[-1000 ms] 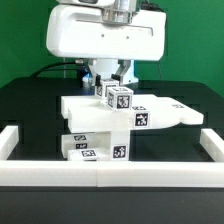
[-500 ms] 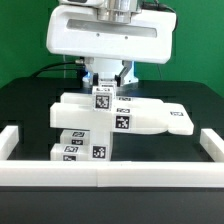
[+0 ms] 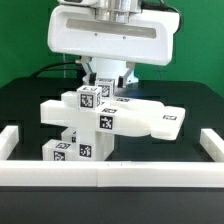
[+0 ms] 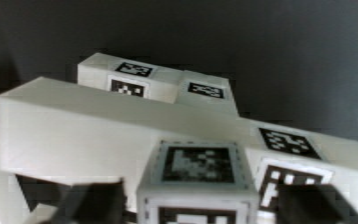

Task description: Assemble chair

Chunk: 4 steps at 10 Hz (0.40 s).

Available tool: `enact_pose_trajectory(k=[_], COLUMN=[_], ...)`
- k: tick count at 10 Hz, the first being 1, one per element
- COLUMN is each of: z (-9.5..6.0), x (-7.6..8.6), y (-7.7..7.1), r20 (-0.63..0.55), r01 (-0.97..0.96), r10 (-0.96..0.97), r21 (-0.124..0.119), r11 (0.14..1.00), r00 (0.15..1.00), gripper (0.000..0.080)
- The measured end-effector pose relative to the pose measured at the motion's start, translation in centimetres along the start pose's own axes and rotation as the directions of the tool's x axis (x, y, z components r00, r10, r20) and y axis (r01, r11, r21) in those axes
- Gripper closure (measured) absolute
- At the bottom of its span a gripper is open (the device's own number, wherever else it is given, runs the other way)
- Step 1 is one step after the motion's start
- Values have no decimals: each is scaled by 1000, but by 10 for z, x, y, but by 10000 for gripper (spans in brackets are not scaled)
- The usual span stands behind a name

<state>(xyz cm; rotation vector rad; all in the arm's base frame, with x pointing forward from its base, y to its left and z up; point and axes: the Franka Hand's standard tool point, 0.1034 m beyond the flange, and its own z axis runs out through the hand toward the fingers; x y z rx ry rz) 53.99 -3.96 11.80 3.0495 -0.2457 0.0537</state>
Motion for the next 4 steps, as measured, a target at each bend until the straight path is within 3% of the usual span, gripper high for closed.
enact_pose_trajectory(k=[1,4], z=[0,0], x=[0,0], y=[0,0], r20=[0,0], r01=[0,0], r10=[0,0], r21=[0,0], r11=[1000,1000], r00=[1000,1000], gripper=[212,153])
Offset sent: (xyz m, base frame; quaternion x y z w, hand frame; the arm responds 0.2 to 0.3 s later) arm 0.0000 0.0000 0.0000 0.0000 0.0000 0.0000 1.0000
